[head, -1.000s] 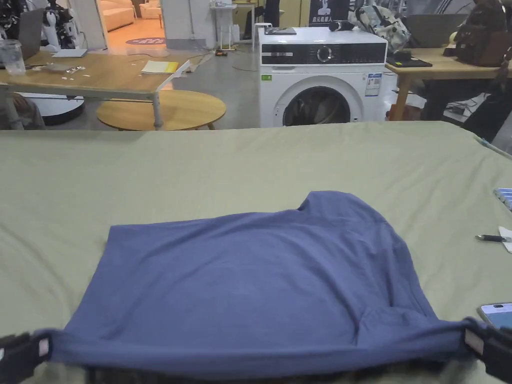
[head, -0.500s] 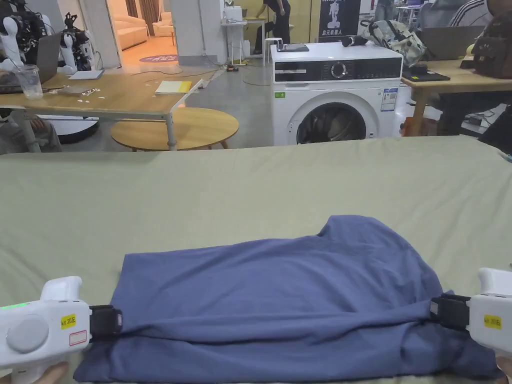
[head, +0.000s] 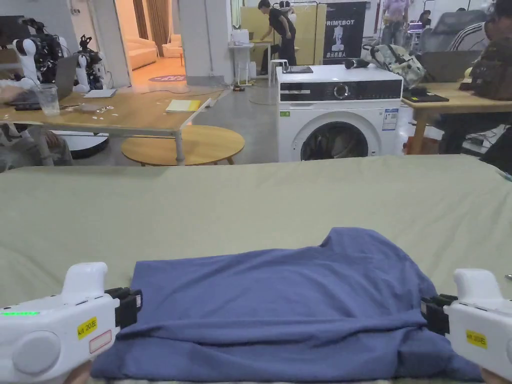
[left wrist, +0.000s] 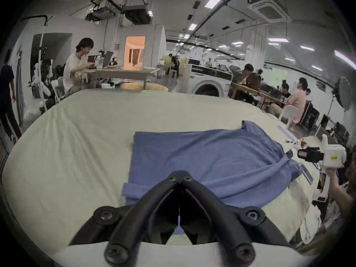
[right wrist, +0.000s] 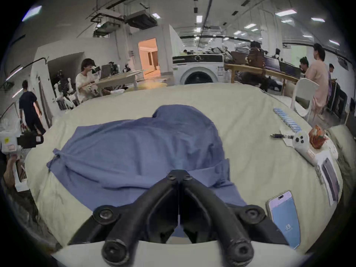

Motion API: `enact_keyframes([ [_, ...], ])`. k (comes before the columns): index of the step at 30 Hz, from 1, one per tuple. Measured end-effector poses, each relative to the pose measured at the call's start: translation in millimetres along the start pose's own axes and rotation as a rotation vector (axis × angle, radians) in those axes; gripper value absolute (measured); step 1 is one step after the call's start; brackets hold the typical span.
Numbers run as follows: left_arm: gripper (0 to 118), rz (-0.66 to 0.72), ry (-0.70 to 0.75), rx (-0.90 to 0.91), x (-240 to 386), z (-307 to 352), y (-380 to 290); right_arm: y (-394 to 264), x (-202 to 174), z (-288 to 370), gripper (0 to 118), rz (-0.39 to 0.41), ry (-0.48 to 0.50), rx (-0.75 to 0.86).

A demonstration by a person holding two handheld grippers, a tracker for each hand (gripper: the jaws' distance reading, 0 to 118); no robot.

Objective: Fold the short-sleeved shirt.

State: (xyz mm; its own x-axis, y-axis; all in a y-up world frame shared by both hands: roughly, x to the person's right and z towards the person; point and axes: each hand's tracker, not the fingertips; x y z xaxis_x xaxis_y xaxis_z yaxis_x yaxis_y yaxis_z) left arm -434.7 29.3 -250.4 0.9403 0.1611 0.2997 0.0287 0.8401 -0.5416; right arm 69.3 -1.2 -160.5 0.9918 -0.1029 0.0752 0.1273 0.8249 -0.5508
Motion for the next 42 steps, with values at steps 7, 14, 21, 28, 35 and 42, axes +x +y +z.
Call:
enact_keyframes([
  [7,0,0.007,0.047,-0.027,-9,6,-5,0,-12,7,0,0.03,0.004,0.012],
  [14,68,0.227,0.132,-0.187,-69,-13,-38,-11,2,23,0,-0.026,0.044,0.015],
  [21,37,0.179,0.192,-0.314,-66,-54,-66,-21,23,27,0,-0.052,0.007,-0.021],
  [28,10,0.043,0.216,-0.356,-49,-57,-56,-34,48,13,65,-0.174,-0.125,-0.096],
  [35,10,0.022,0.213,-0.382,-38,-53,-59,-56,45,-26,10,-0.119,-0.168,-0.227],
  [42,0,0.016,0.215,-0.167,-38,-13,-54,-34,36,2,6,-0.073,-0.137,-0.174],
])
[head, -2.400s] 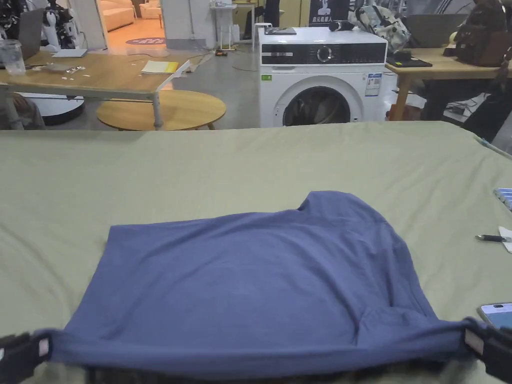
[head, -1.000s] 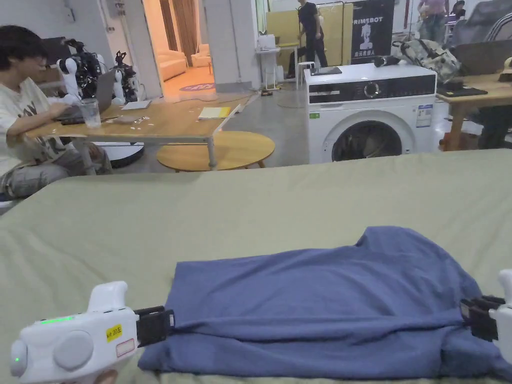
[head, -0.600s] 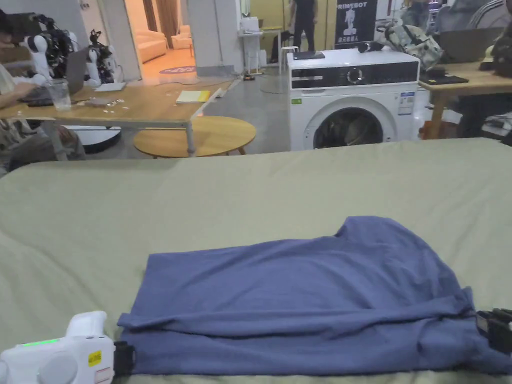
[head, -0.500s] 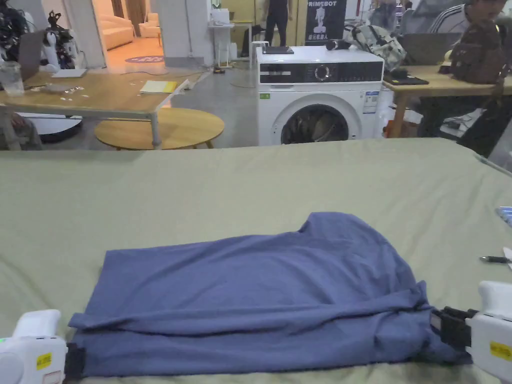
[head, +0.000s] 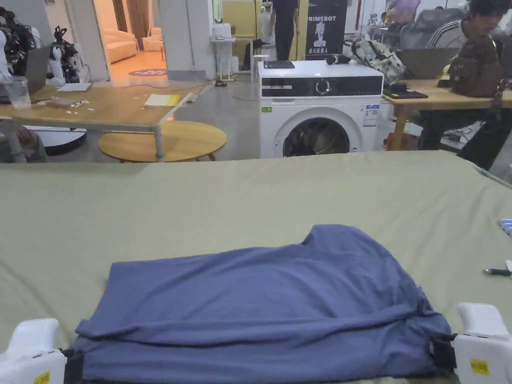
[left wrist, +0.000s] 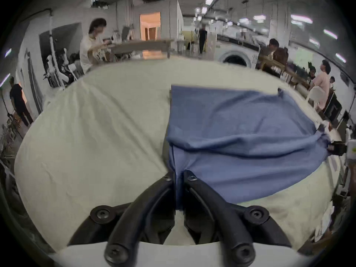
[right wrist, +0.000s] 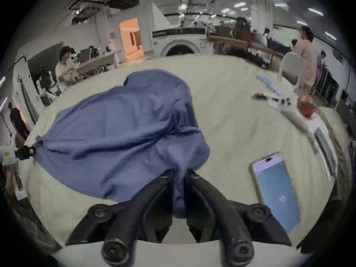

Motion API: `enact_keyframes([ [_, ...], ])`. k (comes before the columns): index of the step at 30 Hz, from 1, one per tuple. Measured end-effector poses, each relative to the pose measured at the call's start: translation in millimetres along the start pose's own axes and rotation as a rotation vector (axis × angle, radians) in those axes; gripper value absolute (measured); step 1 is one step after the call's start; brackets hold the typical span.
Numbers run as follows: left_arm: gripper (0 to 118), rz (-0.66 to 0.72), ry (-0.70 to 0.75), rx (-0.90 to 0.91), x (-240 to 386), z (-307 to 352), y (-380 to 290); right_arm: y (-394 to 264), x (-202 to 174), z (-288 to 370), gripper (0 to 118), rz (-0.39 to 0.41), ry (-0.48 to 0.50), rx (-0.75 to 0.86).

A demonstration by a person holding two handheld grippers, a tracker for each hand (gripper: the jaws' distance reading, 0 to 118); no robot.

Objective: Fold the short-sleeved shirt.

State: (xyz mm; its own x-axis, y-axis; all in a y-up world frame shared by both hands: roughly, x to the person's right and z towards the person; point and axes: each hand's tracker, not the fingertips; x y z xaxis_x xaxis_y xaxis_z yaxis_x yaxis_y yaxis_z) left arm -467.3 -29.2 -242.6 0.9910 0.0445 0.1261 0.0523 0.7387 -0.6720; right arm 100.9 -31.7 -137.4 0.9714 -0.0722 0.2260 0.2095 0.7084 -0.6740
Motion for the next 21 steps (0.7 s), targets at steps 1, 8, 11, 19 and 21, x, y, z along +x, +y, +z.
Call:
enact_keyframes([
  [1,0,0.017,-0.039,0.024,-4,12,4,3,2,12,6,-0.023,0.003,0.037],
  [8,0,0.005,-0.08,0.036,-17,77,-13,-16,8,76,6,-0.025,0.003,0.073],
  [11,0,0.052,-0.112,0.0,-36,99,-45,-48,17,102,6,-0.034,0.017,0.054],
  [19,16,0.112,-0.153,-0.076,-41,101,-106,-105,12,93,38,0.026,-0.002,-0.028],
  [21,79,0.132,-0.133,-0.05,-48,97,-110,-110,15,92,65,0.011,-0.001,-0.039],
])
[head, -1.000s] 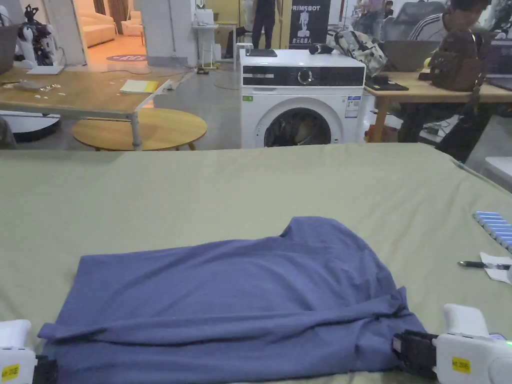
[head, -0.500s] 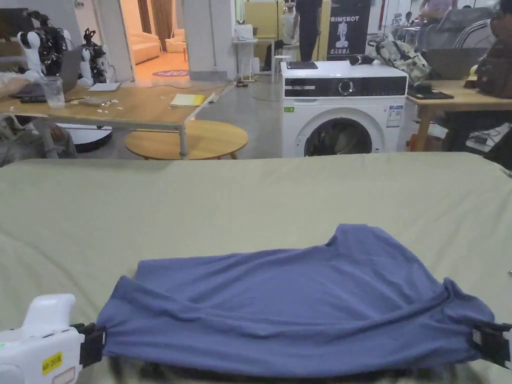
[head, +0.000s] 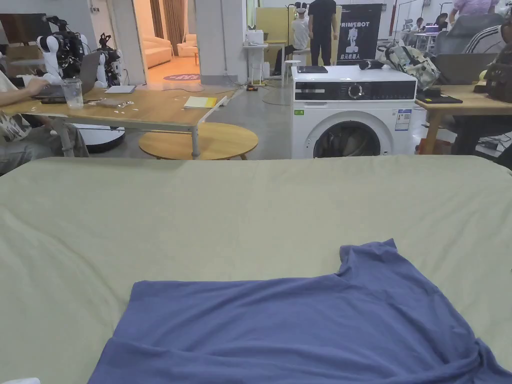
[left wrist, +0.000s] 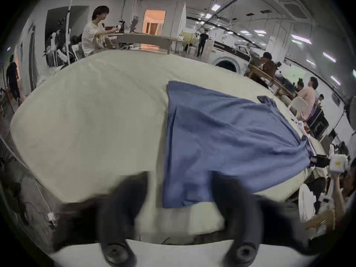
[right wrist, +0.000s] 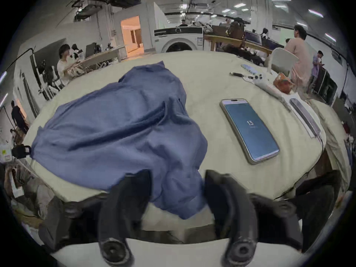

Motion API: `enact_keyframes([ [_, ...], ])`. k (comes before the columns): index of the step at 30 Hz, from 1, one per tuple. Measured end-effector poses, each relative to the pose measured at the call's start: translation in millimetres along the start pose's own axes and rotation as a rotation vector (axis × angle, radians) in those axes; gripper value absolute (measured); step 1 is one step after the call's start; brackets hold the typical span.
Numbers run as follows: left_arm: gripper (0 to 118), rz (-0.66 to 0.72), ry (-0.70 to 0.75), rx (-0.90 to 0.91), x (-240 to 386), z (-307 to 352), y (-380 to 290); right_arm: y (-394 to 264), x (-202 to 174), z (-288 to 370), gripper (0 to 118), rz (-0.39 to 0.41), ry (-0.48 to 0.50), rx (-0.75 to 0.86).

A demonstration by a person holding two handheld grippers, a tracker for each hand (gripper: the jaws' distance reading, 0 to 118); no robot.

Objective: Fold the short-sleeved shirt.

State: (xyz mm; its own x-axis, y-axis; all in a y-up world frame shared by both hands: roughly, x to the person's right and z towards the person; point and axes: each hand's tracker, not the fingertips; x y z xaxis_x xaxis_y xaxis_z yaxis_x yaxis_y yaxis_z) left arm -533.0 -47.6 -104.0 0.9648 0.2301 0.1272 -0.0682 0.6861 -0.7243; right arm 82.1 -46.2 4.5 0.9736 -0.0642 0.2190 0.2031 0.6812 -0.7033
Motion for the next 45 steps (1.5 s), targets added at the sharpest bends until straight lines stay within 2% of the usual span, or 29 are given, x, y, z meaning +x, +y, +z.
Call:
enact_keyframes([
  [1,80,-0.013,0.005,0.007,1,3,1,-1,1,4,72,-0.007,0.002,0.016],
  [4,77,-0.049,-0.017,0.114,13,25,13,8,4,20,72,-0.016,0.035,0.125],
  [8,77,-0.131,0.007,0.268,53,41,43,37,-22,32,72,0.004,0.122,0.243],
  [9,77,-0.144,0.006,0.291,62,41,48,44,-30,31,71,0.012,0.14,0.257],
  [10,74,-0.165,-0.001,0.321,73,41,54,51,-41,29,63,0.02,0.155,0.263],
  [11,63,-0.193,-0.003,0.34,85,40,57,58,-52,24,48,0.027,0.173,0.262],
  [12,42,-0.21,-0.001,0.346,94,37,59,63,-60,20,24,0.037,0.185,0.26],
  [13,33,-0.212,-0.011,0.341,102,34,63,67,-69,14,24,0.053,0.198,0.263],
  [15,14,-0.2,-0.059,0.322,113,29,68,74,-86,3,8,0.092,0.19,0.264],
  [16,0,-0.192,-0.078,0.31,117,25,70,76,-92,-1,0,0.114,0.184,0.263],
  [18,0,-0.167,-0.151,0.285,116,23,72,79,-100,-10,0,0.115,0.212,0.25],
  [21,0,-0.227,-0.069,0.256,116,12,83,84,-105,-19,0,0.111,0.215,0.246],
  [25,1,-0.128,-0.087,0.108,86,-23,134,89,-99,-23,0,0.101,0.269,0.238],
  [26,19,-0.118,-0.099,0.081,75,-38,148,88,-97,-23,0,0.096,0.277,0.238],
  [28,73,-0.121,-0.052,0.017,63,-72,173,88,-91,-25,0,0.083,0.287,0.23],
  [29,71,-0.116,0.007,-0.025,58,-91,183,89,-87,-27,0,0.072,0.289,0.222],
  [33,71,-0.107,0.081,-0.119,45,-163,209,89,-68,-33,0,0.026,0.282,0.182],
  [34,66,-0.094,0.099,-0.148,41,-179,211,89,-65,-33,0,0.025,0.266,0.175],
  [35,52,-0.069,0.095,-0.162,37,-192,213,90,-60,-34,0,0.025,0.247,0.17],
  [37,0,-0.025,0.08,-0.188,34,-212,213,93,-48,-37,0,0.018,0.216,0.152],
  [40,0,-0.069,0.108,-0.263,38,-234,201,101,-31,-46,0,-0.004,0.186,0.126],
  [45,0,-0.118,0.117,-0.258,44,-232,203,136,-11,-63,0,-0.038,0.185,0.135],
])
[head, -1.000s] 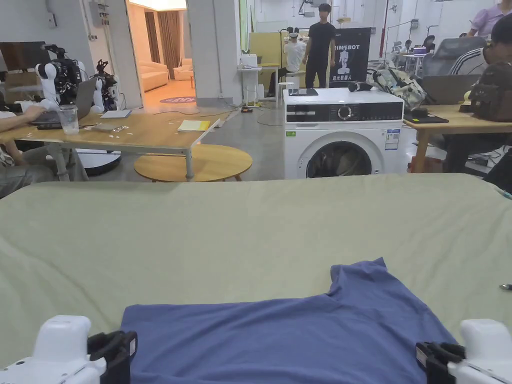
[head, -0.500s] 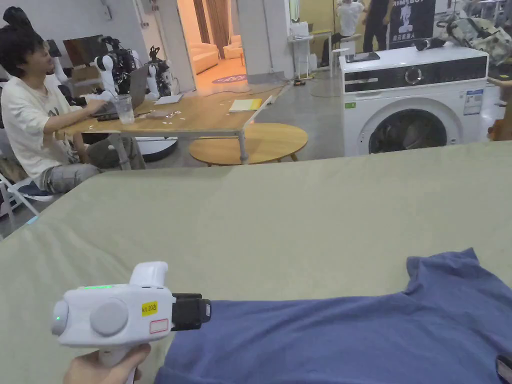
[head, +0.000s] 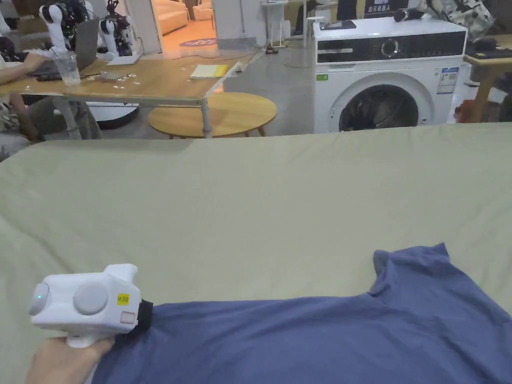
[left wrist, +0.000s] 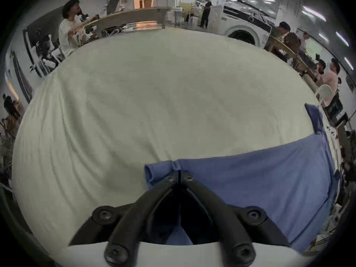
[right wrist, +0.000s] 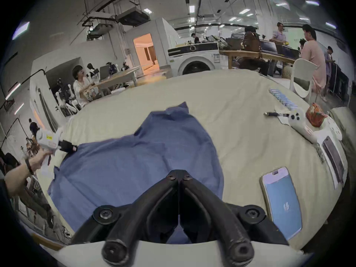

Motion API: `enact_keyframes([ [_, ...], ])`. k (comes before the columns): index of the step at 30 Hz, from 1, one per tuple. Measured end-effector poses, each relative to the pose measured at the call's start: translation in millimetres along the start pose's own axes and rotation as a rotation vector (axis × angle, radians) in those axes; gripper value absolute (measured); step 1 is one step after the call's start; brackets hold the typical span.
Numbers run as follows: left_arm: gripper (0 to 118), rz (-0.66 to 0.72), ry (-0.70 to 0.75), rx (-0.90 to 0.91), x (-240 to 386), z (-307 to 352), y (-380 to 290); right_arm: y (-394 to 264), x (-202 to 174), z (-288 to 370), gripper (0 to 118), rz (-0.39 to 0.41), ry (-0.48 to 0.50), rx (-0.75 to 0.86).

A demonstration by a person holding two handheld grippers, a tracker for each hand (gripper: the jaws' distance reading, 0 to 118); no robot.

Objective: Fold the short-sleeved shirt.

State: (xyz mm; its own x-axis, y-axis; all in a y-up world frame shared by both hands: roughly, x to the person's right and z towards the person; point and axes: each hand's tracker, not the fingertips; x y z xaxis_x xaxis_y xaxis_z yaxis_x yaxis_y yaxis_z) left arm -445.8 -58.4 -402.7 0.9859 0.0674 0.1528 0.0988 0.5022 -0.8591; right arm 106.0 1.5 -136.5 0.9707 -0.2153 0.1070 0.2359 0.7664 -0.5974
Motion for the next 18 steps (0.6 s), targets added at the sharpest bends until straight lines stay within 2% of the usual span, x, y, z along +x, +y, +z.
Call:
enact_keyframes([
  [3,0,0.022,-0.005,-0.027,-1,-2,3,32,-1,-23,0,0.001,0.019,-0.005],
  [4,0,0.025,-0.005,-0.032,-1,-3,3,43,-1,-37,12,0.023,0.014,-0.055],
  [5,0,0.022,-0.004,-0.037,0,-3,2,54,-1,-52,37,0.044,0.0,-0.104],
  [6,0,0.013,-0.001,-0.039,3,-1,2,62,0,-67,58,0.049,0.002,-0.122],
  [7,0,-0.002,0.006,-0.042,7,1,0,71,2,-86,61,0.059,-0.02,-0.155],
  [11,0,-0.021,0.023,-0.037,13,5,-5,89,11,-153,58,0.095,-0.156,-0.276],
  [12,0,-0.023,0.028,-0.036,15,6,-6,89,13,-164,45,0.097,-0.164,-0.314],
  [13,0,-0.034,0.035,-0.038,17,6,-6,86,14,-171,0,0.099,-0.177,-0.354],
  [16,0,-0.086,0.062,-0.034,23,6,-8,69,-3,-178,0,0.226,-0.22,-0.372],
  [18,0,-0.111,0.078,-0.013,23,4,-12,67,-11,-173,0,0.254,-0.257,-0.348],
])
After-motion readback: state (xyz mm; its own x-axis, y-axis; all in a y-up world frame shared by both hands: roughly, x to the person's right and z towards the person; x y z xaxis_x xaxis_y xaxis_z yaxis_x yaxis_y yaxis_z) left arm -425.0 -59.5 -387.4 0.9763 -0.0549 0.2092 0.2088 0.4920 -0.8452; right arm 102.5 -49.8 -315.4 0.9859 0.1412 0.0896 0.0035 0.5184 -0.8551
